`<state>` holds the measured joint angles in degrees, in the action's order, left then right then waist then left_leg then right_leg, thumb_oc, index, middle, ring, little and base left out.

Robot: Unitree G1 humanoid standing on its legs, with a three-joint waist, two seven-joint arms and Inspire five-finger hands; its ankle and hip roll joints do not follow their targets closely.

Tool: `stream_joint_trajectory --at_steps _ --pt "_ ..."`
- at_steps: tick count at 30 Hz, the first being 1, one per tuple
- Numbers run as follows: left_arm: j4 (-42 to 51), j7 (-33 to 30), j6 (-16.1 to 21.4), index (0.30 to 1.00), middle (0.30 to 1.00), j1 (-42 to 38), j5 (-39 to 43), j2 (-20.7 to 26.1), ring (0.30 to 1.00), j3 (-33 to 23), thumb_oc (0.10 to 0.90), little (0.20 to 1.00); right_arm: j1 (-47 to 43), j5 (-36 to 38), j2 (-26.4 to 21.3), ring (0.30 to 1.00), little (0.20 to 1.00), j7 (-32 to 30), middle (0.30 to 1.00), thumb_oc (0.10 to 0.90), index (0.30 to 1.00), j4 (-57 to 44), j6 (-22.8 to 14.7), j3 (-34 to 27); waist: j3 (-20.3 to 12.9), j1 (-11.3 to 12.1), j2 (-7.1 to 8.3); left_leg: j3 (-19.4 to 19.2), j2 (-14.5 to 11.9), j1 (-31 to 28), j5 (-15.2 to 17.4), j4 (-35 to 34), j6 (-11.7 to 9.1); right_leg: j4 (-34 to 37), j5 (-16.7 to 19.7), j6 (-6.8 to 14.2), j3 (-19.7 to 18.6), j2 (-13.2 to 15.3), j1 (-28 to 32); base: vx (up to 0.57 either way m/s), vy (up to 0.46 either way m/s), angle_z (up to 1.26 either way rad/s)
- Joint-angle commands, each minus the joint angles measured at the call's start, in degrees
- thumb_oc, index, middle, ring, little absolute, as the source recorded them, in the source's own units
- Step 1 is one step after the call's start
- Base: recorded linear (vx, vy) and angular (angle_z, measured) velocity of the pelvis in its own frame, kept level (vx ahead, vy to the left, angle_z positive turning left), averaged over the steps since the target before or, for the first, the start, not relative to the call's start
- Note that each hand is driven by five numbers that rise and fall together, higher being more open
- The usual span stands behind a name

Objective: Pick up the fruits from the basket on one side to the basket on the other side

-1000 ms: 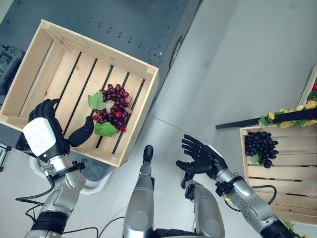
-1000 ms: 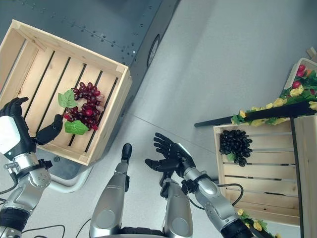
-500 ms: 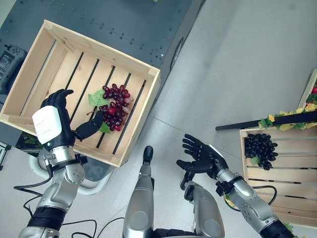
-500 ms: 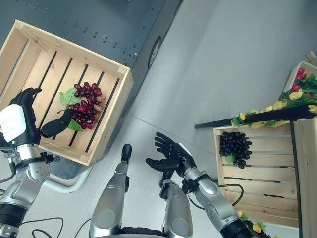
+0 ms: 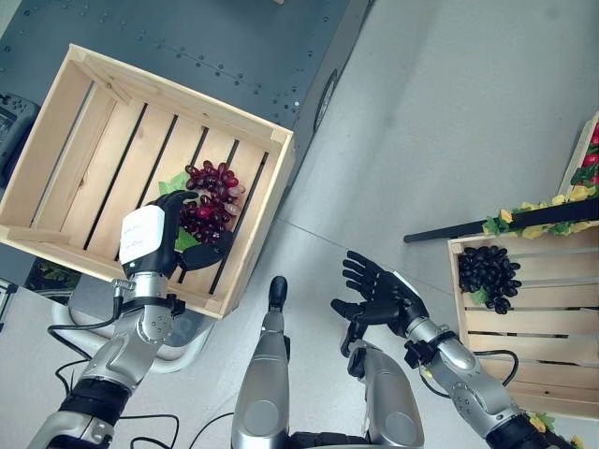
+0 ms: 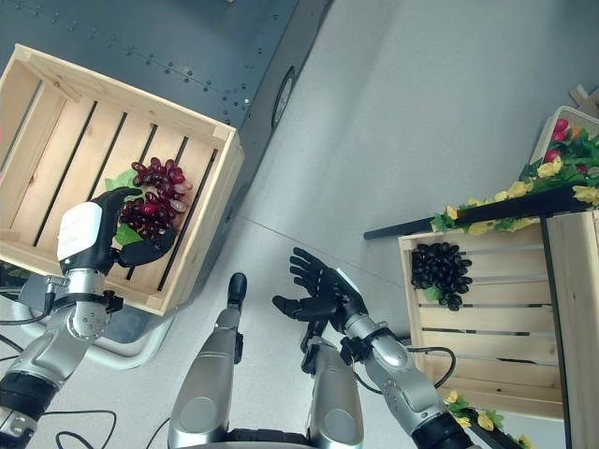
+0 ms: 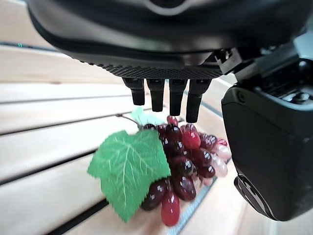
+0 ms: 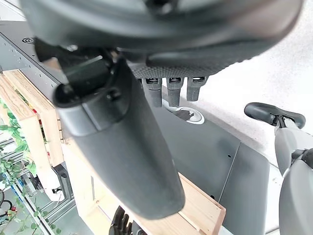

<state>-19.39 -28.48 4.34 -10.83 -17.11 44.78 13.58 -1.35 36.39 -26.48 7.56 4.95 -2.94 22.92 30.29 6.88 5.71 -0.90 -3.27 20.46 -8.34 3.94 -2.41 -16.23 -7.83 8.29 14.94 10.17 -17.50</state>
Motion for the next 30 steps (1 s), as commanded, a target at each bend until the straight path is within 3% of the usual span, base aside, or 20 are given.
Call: stream_joint_trajectory --at_steps 1,6,17,30 --pt "-0.09 0.5 1.29 0.9 0.9 -4.26 2.45 0.44 0.9 -1.32 0.8 0.9 -2.09 0.56 -2.02 0.9 0.9 1.96 0.9 0.8 0.9 -4.1 -2.99 -0.47 -0.49 -2.56 -0.87 -3.75 5.27 -0.22 7.7 5.87 1.52 3.07 6.4 -2.09 1.87 -5.12 -1.96 0.0 0.0 0.0" --pt "-2.19 -0.01 -0.46 0.9 0.9 -5.92 2.73 -0.26 0.9 0.67 0.8 0.9 -2.65 0.51 -2.29 0.9 0.9 1.51 0.9 0.8 0.9 -4.09 -2.76 -0.26 -0.49 -2.98 -1.11 -3.8 5.41 -0.19 7.22 5.37 1.5 3.34 6.63 -1.9 1.56 -5.17 -2.2 0.0 0.0 0.0" --pt "-10.36 -7.72 -5.61 0.9 0.9 -8.89 -3.11 -2.73 0.9 3.07 0.8 0.9 -3.75 1.11 -2.15 0.9 0.9 1.09 0.9 0.8 0.9 -3.43 -2.89 1.08 -0.49 -3.57 -0.21 -4.36 5.09 0.41 7.11 6.57 1.36 2.21 6.64 -1.82 1.2 -4.9 -3.04 0.0 0.0 0.0" --pt "-16.54 -6.8 -12.73 0.9 0.9 -12.92 -5.86 -5.33 0.9 6.11 0.8 0.9 -5.36 0.88 -1.36 0.9 0.9 -0.13 0.9 0.8 0.9 -2.71 -2.55 2.64 -0.49 -4.11 0.12 -4.77 4.99 0.45 6.95 6.84 1.32 2.01 6.88 -1.71 0.92 -4.73 -3.22 0.0 0.0 -0.01"
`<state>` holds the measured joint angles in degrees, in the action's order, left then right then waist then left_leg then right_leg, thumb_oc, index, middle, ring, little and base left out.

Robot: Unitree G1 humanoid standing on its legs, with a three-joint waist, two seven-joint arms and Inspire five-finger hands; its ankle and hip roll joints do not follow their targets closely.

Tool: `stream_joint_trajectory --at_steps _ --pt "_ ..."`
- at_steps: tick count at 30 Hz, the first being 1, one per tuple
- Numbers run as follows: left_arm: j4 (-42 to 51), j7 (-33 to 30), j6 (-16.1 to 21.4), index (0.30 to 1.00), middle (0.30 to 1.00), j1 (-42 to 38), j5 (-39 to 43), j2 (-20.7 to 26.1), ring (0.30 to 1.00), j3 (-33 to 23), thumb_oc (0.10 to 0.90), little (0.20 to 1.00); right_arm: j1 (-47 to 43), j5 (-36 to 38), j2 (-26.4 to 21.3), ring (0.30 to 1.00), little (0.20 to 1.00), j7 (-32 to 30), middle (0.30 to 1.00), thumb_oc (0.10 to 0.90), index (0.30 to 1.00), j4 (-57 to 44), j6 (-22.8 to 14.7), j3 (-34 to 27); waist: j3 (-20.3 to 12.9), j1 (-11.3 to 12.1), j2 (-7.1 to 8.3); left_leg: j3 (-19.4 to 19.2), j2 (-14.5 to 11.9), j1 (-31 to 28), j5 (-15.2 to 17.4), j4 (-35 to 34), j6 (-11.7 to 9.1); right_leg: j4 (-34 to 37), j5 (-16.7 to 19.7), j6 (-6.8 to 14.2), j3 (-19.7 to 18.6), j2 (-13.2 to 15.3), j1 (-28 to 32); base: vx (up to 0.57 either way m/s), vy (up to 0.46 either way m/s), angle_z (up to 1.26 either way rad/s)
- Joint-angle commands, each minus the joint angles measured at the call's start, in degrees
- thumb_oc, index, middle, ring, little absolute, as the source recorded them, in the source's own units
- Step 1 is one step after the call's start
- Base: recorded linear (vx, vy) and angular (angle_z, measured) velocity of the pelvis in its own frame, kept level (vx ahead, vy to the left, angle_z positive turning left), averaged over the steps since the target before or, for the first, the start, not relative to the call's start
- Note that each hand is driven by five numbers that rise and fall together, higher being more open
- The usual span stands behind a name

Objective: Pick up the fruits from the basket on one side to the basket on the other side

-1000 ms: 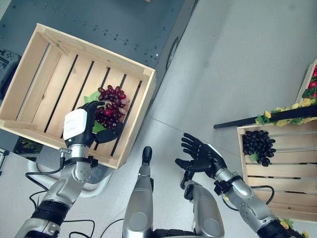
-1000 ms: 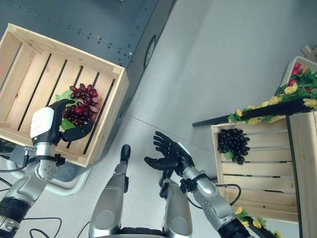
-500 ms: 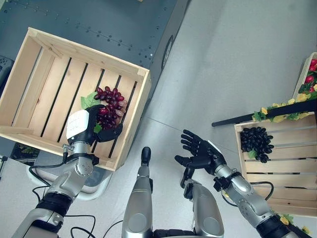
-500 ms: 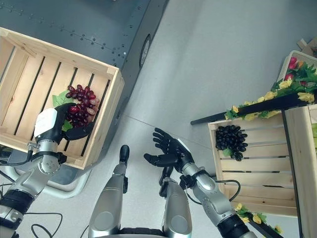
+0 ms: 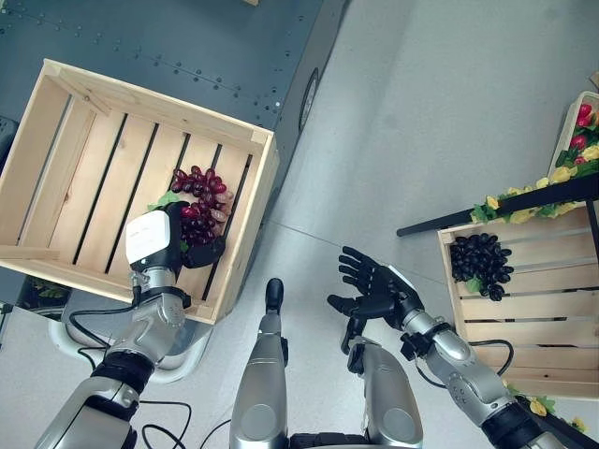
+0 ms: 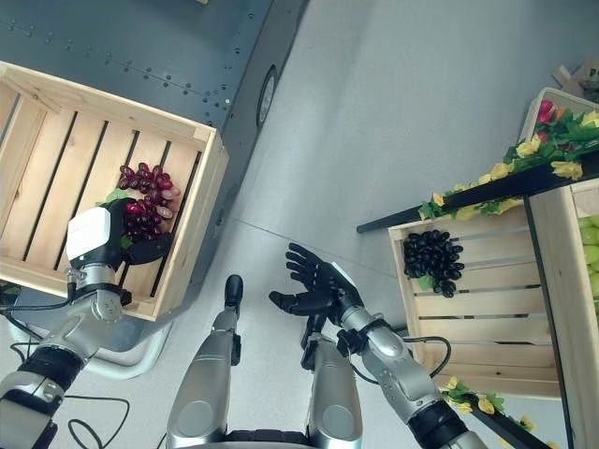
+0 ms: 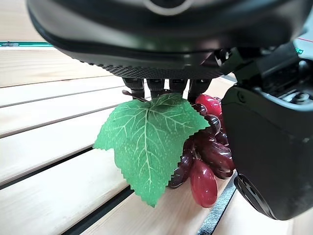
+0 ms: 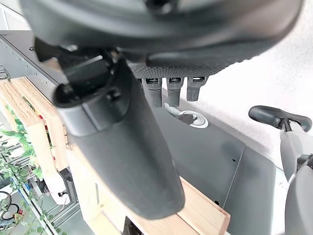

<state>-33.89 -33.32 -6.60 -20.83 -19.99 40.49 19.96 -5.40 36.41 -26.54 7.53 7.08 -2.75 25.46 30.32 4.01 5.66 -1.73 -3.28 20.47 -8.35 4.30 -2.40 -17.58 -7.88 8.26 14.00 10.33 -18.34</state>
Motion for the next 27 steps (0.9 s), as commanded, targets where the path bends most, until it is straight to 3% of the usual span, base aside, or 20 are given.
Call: stream_joint_trajectory --at_steps 1,2,3,4,27 --pt "-2.22 -1.96 -1.96 0.9 0.9 -3.05 -2.99 -1.08 0.9 -0.14 0.8 0.9 -1.41 0.94 -1.3 0.9 0.9 -0.15 0.9 0.8 0.9 -4.88 -2.66 0.15 -0.52 -1.28 0.23 -3.97 4.97 0.48 6.95 6.54 1.32 3.32 6.94 -1.69 1.79 -4.91 -2.41 0.0 0.0 0.0" --pt "-2.47 -2.24 -1.97 0.575 0.575 -3.16 -2.98 -1.22 0.575 -0.04 0.584 0.575 -1.51 0.98 -1.26 0.9 0.9 -0.19 0.9 0.8 0.9 -4.9 -2.57 0.15 -0.52 -1.3 0.28 -4.0 4.94 0.53 6.98 6.62 1.33 3.24 6.9 -1.69 1.75 -4.91 -2.46 0.0 0.0 0.0" --pt "-2.78 -2.3 -1.83 0.354 0.354 -3.29 -3.29 -1.41 0.354 0.03 0.436 0.354 -1.59 1.01 -1.19 0.9 0.9 -0.14 0.9 0.8 0.9 -4.8 -2.52 0.12 -0.52 -1.32 0.34 -4.03 4.89 0.57 7.03 6.73 1.32 3.16 6.84 -1.69 1.75 -4.86 -2.49 0.0 0.0 0.0" --pt "-3.03 -1.71 -1.65 0.3 0.3 -3.65 -3.54 -1.49 0.3 0.26 0.4 0.3 -1.68 0.97 -1.09 0.9 0.9 0.1 0.9 0.8 0.9 -4.62 -2.6 0.14 -0.52 -1.36 0.47 -4.06 4.83 0.6 7.06 6.8 1.3 3.16 6.85 -1.69 1.7 -4.86 -2.49 0.0 0.0 0.0" --pt "-3.15 -3.42 -1.02 0.3 0.3 -1.45 -5.73 -2.34 0.3 -0.8 0.4 0.3 0.07 -0.02 -0.18 0.9 0.9 0.58 0.9 0.8 0.9 -5.45 -2.44 -0.9 -2.1 -1.38 -0.1 -3.69 5.03 -3.3 7.34 4.87 1.1 4.93 6.56 -1.65 2.26 -4.73 1.4 0.0 0.0 0.0"
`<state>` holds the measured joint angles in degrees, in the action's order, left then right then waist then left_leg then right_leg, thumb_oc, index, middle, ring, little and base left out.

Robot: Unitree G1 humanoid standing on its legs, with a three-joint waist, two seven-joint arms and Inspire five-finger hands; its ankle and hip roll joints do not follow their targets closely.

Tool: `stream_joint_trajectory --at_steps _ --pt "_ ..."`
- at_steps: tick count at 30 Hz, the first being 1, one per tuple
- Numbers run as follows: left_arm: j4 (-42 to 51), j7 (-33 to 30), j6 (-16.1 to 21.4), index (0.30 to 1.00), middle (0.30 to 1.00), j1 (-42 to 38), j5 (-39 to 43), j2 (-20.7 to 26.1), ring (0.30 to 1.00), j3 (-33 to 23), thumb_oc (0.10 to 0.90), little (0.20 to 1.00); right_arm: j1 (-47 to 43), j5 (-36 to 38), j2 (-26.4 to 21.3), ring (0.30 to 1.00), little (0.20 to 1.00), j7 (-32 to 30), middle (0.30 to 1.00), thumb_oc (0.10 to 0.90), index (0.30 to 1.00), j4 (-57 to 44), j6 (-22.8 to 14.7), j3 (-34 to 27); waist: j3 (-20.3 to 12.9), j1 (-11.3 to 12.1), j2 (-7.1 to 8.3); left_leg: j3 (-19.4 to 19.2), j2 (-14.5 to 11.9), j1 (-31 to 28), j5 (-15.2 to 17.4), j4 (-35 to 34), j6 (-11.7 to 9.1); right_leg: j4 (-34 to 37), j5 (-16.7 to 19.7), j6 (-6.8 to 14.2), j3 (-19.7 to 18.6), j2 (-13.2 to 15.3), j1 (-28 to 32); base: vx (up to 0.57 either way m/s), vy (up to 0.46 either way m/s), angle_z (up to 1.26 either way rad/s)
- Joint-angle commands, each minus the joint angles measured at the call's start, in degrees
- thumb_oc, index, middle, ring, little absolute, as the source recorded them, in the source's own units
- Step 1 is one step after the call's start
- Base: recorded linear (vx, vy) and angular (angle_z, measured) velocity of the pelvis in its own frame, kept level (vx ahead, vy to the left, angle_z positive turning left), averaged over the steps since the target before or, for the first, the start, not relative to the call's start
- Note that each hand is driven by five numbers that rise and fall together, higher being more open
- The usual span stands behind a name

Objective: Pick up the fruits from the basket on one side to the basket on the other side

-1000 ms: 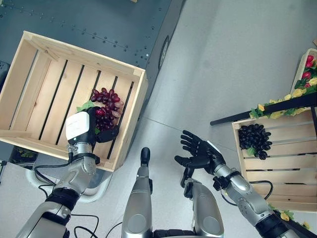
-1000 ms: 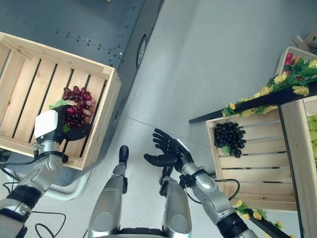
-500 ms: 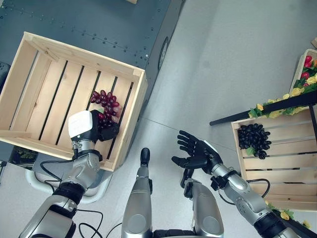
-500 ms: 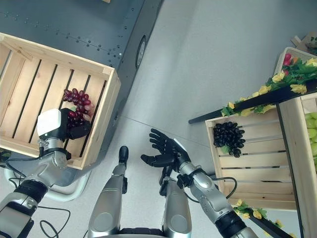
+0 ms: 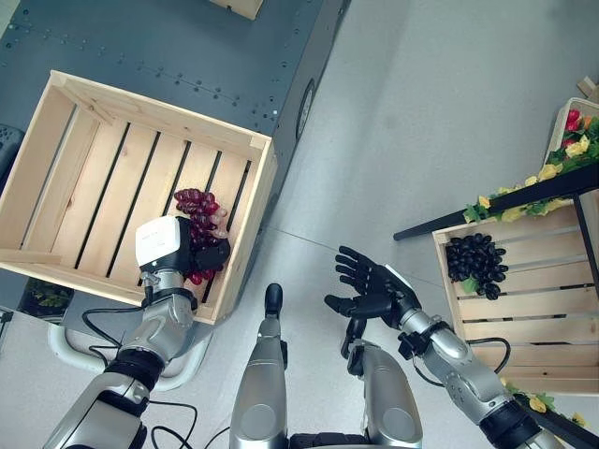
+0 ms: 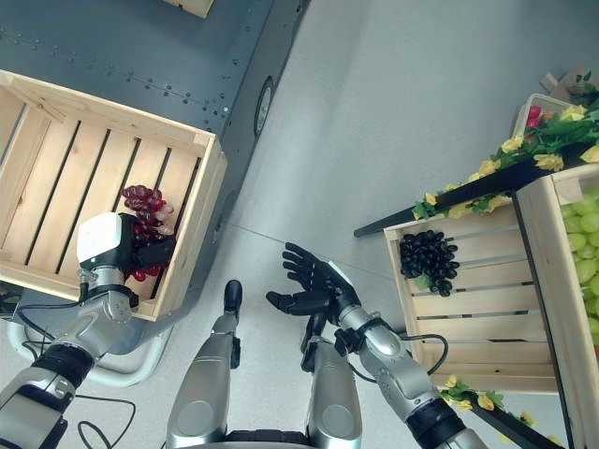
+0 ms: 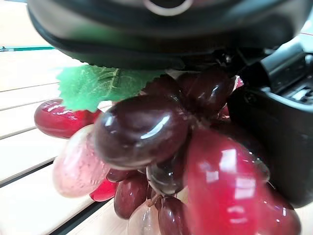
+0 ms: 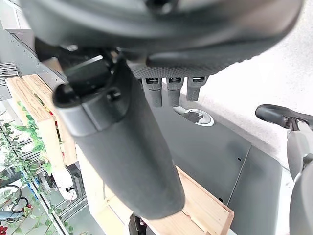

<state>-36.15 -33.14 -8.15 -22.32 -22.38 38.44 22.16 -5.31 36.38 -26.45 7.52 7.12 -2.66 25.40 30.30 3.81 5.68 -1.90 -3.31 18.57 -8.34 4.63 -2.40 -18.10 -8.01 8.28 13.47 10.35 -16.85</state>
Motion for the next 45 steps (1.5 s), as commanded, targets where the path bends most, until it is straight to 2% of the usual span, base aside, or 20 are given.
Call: stream_joint_trajectory --at_steps 1,7,15,17,19,20,27,28,30,32,33,36,37,39,42,45 --pt "-0.84 -4.02 0.66 0.3 0.3 0.19 -3.74 -0.23 0.3 -3.05 0.4 0.3 0.05 0.03 -0.26 0.9 0.9 0.63 0.9 0.8 0.9 -5.53 -2.63 -0.83 -2.2 -1.18 -0.16 -3.47 5.1 -1.57 7.33 4.44 1.1 5.55 6.7 -1.65 2.78 -4.77 0.08 0.0 0.0 0.0" --pt "2.22 -7.1 3.49 0.3 0.3 4.17 -8.78 2.05 0.3 -5.56 0.4 0.3 2.45 -0.24 -0.56 0.9 0.9 1.62 0.9 0.8 0.9 -6.39 -3.28 -2.01 -5.2 -1.06 -1.9 -2.54 5.69 -4.76 7.67 2.83 0.82 7.78 6.44 -1.64 3.36 -4.61 3.71 0.02 -0.036 0.01" --pt "10.76 -6.84 6.35 0.3 0.3 12.8 -14.01 6.11 0.3 -10.77 0.4 0.3 6.06 -0.56 -0.53 0.9 0.9 2.12 0.9 0.8 0.9 -9.07 -3.41 -5.38 -10.69 -0.68 -4.54 -1.12 6.41 -9.86 6.89 -1.86 -0.08 12.53 6.93 -1.68 3.75 -4.28 9.64 0.04 -0.03 0.05" --pt "15.58 -2.13 6.95 0.3 0.3 15.58 -18.69 8.65 0.3 -12.17 0.4 0.3 7.28 -0.78 -0.61 0.9 0.9 2.4 0.9 0.8 0.9 -10.33 -3.3 -6.81 -13.32 -0.43 -5.54 -0.06 6.53 -11.42 5.95 -4.0 -0.52 14.5 7.61 -1.66 3.38 -4.34 11.51 0.04 -0.063 0.04" --pt "17.39 -0.24 7.25 0.3 0.3 16.67 -20.63 9.93 0.3 -12.85 0.4 0.3 7.54 -0.84 -0.73 0.9 0.9 2.46 0.9 0.8 0.9 -10.76 -3.36 -7.17 -14.3 -0.38 -5.99 0.38 6.62 -12.09 5.55 -4.72 -0.65 15.23 7.86 -1.68 3.17 -4.39 12.35 0.03 -0.051 0.13" --pt "20.54 3.19 7.0 0.3 0.3 17.65 -21.82 12.09 0.3 -13.65 0.4 0.3 7.81 -0.76 -0.97 0.9 0.9 2.49 0.9 0.8 0.9 -11.33 -3.01 -7.69 -15.61 -0.29 -6.52 0.76 6.68 -12.92 5.19 -5.71 -0.77 16.02 8.08 -1.66 2.9 -4.51 13.21 0.04 -0.051 0.21" --pt "29.86 13.46 8.04 0.3 0.3 20.27 -26.52 19.55 0.3 -15.88 0.4 0.3 7.66 -1.64 -1.95 0.9 0.9 2.84 0.9 0.8 0.9 -12.43 -3.4 -8.42 -19.7 0.14 -8.21 1.84 6.57 -15.63 3.93 -9.44 -1.05 19.18 9.07 -1.58 2.33 -4.88 16.11 0.03 -0.057 0.1" --pt "32.86 17.16 9.29 0.3 0.3 20.14 -28.34 22.05 0.3 -15.89 0.4 0.3 7.24 -1.29 -2.28 0.9 0.9 2.33 0.9 0.8 0.9 -12.8 -3.9 -8.23 -20.53 0.35 -8.5 2.07 6.54 -15.85 3.96 -9.63 -1.09 20.09 9.49 -1.52 2.21 -4.85 16.73 0.01 -0.077 0.11" --pt "35.81 21.13 10.72 0.3 0.3 19.67 -30.43 24.15 0.3 -15.46 0.4 0.3 6.63 -0.96 -2.76 0.9 0.9 1.75 0.9 0.8 0.9 -12.99 -4.46 -8.03 -21.12 0.51 -8.73 2.23 6.53 -16.09 4.06 -9.63 -1.06 20.74 9.83 -1.43 2.2 -4.78 17.19 0.0 -0.08 0.16" --pt "40.1 27.4 14.37 0.3 0.3 17.71 -34.27 28.0 0.3 -14.15 0.4 0.3 5.02 -1.13 -3.61 0.9 0.9 0.82 0.9 0.8 0.9 -13.21 -5.81 -7.1 -21.98 0.62 -9.22 2.18 6.52 -16.74 4.39 -9.63 -0.87 21.2 10.07 -1.41 2.1 -4.76 17.79 0.01 -0.074 0.19" --pt "40.51 28.0 14.94 0.3 0.3 17.33 -34.81 28.41 0.3 -13.91 0.4 0.3 4.79 -1.08 -3.66 0.9 0.9 0.75 0.9 0.8 0.9 -13.18 -6.07 -6.99 -22.06 0.67 -9.29 2.16 6.5 -16.84 4.44 -9.63 -0.85 21.2 10.06 -1.4 2.11 -4.76 17.87 0.02 -0.062 0.09" --pt "45.38 36.92 17.21 0.3 0.3 9.54 -37.12 32.57 0.3 -8.18 0.4 0.3 2.07 -0.08 -4.39 0.9 0.9 -0.48 0.9 0.8 0.9 -13.72 -6.8 -4.64 -23.37 0.2 -9.82 1.57 6.33 -17.91 5.05 -9.63 -0.64 21.15 9.86 -1.36 2.01 -4.79 18.56 0.03 -0.069 0.02" --pt "45.42 37.12 17.16 0.3 0.3 8.97 -37.04 32.61 0.3 -7.68 0.4 0.3 2.08 -0.13 -4.38 0.9 0.9 -0.5 0.9 0.8 0.9 -13.77 -6.84 -4.74 -23.36 0.32 -9.81 1.57 6.33 -17.96 5.07 -9.63 -0.64 21.17 9.86 -1.36 2.01 -4.8 18.61 0.03 -0.083 0.01" --pt "47.29 42.07 16.71 0.3 0.3 0.22 -37.38 33.09 0.3 -1.06 0.4 0.3 -0.28 0.39 -4.9 0.9 0.9 -1.52 0.9 0.8 0.9 -15.12 -7.0 -2.54 -24.05 -0.22 -9.87 1.2 6.2 -18.78 5.61 -9.63 -0.54 21.49 9.85 -1.3 1.95 -4.85 19.21 0.03 -0.091 0.0" --pt "46.64 43.93 16.36 0.3 0.3 -7.03 -37.85 32.55 0.3 4.65 0.4 0.3 -2.76 0.73 -4.79 0.9 0.9 -2.42 0.9 0.8 0.9 -16.89 -6.46 -1.36 -24.56 -0.38 -9.71 1.04 6.13 -19.39 6.03 -9.63 -0.51 22.05 10.01 -1.18 1.81 -4.83 19.79 0.02 -0.091 0.0" --pt "46.31 44.92 17.14 0.3 0.3 -10.45 -37.66 32.58 0.3 6.77 0.4 0.3 -4.63 1.27 -4.67 0.9 0.9 -3.0 0.9 0.8 0.9 -17.93 -6.17 -1.09 -24.87 -0.21 -9.39 1.04 6.09 -19.8 6.29 -9.63 -0.47 22.34 10.16 -1.14 1.74 -4.91 20.15 0.01 -0.09 0.0"
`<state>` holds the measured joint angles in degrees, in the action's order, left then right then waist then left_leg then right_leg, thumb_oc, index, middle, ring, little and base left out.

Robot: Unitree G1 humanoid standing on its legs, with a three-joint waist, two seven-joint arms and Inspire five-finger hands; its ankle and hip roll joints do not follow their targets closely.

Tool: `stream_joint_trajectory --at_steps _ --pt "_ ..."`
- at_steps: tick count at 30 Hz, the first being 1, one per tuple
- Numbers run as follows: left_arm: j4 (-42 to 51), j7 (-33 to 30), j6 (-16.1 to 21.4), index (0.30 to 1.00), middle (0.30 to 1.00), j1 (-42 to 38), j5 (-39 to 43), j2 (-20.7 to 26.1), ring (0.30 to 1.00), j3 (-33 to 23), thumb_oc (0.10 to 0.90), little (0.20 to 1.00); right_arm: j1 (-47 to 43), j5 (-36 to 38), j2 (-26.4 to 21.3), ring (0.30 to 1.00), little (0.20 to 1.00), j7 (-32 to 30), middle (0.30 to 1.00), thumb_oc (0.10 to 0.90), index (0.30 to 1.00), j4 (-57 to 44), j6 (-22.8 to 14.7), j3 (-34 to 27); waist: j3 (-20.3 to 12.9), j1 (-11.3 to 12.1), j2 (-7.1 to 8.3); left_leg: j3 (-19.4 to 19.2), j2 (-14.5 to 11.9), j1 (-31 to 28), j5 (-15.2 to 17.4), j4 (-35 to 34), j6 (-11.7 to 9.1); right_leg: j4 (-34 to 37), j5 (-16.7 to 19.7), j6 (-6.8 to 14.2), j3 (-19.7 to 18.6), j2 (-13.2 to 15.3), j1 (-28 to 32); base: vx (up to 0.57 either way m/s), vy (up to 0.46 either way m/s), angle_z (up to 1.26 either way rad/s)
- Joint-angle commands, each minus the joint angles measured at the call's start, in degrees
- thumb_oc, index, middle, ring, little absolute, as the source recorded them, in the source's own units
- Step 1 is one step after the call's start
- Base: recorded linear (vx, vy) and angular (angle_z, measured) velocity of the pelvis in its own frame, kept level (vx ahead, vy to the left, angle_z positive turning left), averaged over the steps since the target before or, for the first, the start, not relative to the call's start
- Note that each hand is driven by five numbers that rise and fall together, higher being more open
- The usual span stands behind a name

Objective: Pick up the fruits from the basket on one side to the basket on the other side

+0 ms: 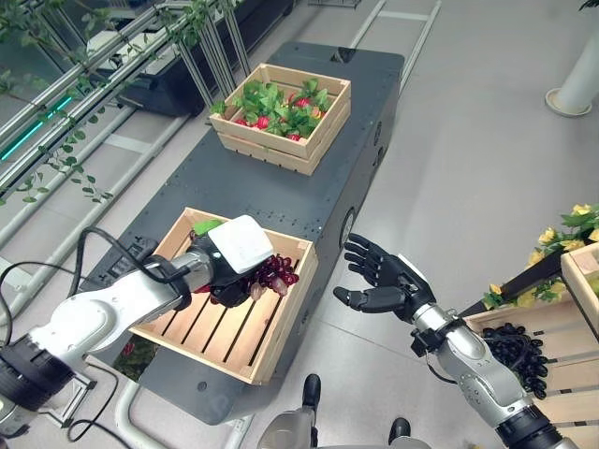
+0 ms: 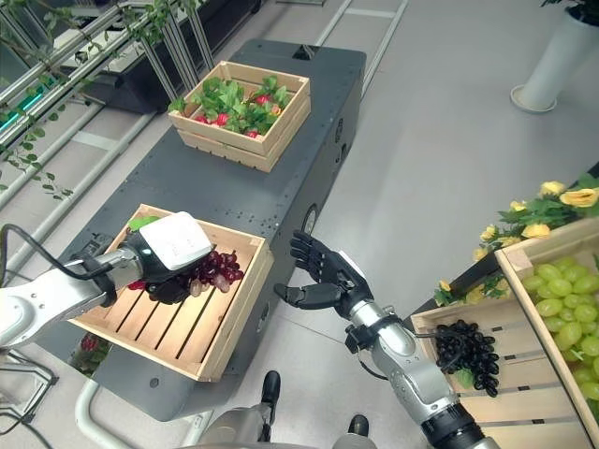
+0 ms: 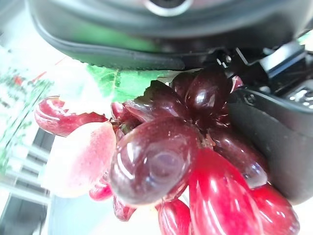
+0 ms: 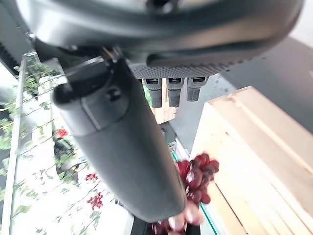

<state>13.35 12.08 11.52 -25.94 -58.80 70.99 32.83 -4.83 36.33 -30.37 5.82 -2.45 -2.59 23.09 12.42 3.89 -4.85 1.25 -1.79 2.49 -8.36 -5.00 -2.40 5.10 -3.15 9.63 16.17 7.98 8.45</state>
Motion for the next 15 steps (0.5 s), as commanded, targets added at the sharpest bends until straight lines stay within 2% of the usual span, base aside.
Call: stream_joint_trajectory --at_steps 1,7,15 --pt "-3.24 -0.05 -2.22 0.3 0.3 -8.26 -2.92 -0.12 0.3 -2.81 0.4 0.3 -6.31 2.57 -0.51 0.9 0.9 -1.63 0.9 0.8 0.9 -9.1 -5.72 1.45 -7.23 -0.2 1.29 -2.12 4.55 -3.92 6.43 0.0 -0.41 -0.63 5.36 -2.48 -0.98 -2.58 -4.88 0.01 -0.085 0.0" --pt "-1.93 0.45 -1.1 0.3 0.3 -13.07 -3.14 -0.22 0.3 -0.34 0.4 0.3 -8.37 6.4 -0.18 0.9 0.9 -0.87 0.9 0.8 0.9 -11.43 -1.64 1.99 -7.6 -0.17 1.56 -2.28 4.45 -4.37 6.66 0.0 -0.32 -0.44 5.43 -2.39 -1.02 -2.58 -4.53 0.0 -0.061 0.02" --pt "-1.33 2.63 0.71 0.3 0.3 -19.82 -8.34 -6.14 0.3 3.63 0.4 0.3 -11.72 4.33 0.87 0.9 0.9 -0.9 0.9 0.8 0.9 -12.13 0.54 4.57 -8.77 -0.51 2.51 -2.3 4.55 -4.73 6.96 0.0 -0.1 -0.13 5.67 -2.19 -1.39 -2.67 -4.39 0.0 -0.022 0.01"
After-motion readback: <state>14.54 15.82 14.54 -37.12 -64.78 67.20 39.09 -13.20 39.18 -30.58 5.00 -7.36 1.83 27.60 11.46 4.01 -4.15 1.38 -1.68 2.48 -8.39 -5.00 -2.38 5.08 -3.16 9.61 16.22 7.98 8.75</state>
